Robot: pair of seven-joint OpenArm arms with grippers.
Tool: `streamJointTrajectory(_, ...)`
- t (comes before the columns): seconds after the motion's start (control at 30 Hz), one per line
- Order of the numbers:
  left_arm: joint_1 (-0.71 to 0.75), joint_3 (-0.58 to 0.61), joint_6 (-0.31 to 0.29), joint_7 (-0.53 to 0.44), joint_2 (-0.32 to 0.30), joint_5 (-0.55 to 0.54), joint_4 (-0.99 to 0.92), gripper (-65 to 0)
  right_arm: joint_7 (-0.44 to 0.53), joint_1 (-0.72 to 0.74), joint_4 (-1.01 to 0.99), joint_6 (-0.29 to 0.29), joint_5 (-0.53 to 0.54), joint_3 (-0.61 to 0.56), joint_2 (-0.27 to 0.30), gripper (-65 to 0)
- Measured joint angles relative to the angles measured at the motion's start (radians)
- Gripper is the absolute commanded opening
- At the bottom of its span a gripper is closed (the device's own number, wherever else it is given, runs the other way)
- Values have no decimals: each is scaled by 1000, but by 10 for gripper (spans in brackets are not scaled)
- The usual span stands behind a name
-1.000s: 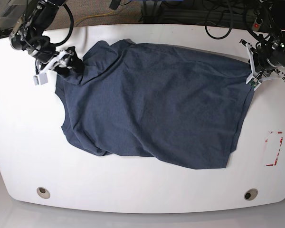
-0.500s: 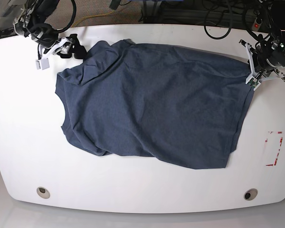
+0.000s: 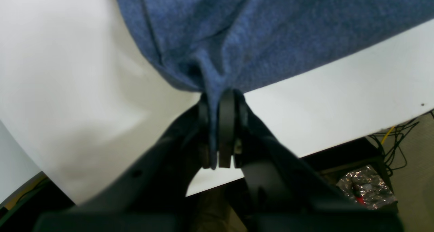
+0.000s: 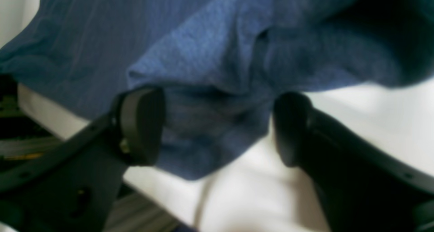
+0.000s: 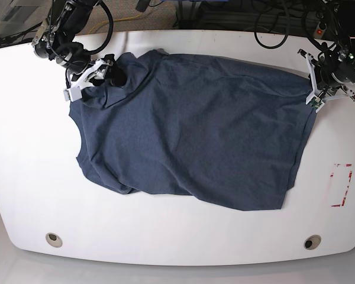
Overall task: Fold the T-shirt properly
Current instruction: 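Shift the right gripper along the shirt edge and regrasp the fabric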
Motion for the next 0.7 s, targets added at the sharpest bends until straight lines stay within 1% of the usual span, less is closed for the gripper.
streamJointTrajectory(0.07, 0, 0, 0, 0, 0, 1, 0, -650, -1, 16, 0, 0, -47, -1, -14, -450)
streamJointTrajectory(0.1, 0, 0, 0, 0, -1, 0, 0, -650, -3, 18, 0, -1, -60, -4, -19, -555)
streamJointTrajectory(0.13, 0, 0, 0, 0, 0, 1, 0, -650, -12, 17, -1, -4, -71, -6, -23, -615)
streamJointTrajectory(0.17, 0, 0, 0, 0, 0, 0, 0, -650, -19, 13, -1, -3, -73, -6, -24, -650)
streamJointTrajectory(0.27, 0, 0, 0, 0, 0, 0, 0, -650, -23, -23, 19, -8, -76, -2, -21, -650)
streamJointTrajectory(0.33, 0, 0, 0, 0, -1, 0, 0, -650, -23, -59, 71, -8, -77, -2, -20, -650)
streamJointTrajectory(0.4, 0, 0, 0, 0, -1, 0, 0, -650, -23, -116, 138, -3, -48, -2, -19, -650)
streamJointTrajectory(0.43, 0, 0, 0, 0, -1, 0, 0, -650, -21, -135, 161, -6, -25, -3, -18, -637)
streamJointTrajectory(0.5, 0, 0, 0, 0, 0, 0, 0, -650, -17, -193, 193, -8, 54, -3, -17, -591)
streamJointTrajectory(0.53, 0, 0, 0, 0, -1, 0, 0, -650, -21, -211, 196, -6, 75, -2, -18, -552)
streamJointTrajectory(0.6, -1, 0, 0, 0, -1, 1, 0, -650, -25, -247, 195, -8, 106, -3, -16, -461)
streamJointTrajectory(0.7, -3, 0, 0, 0, -1, 1, 0, -650, -29, -275, 195, -8, 112, -1, -15, -257)
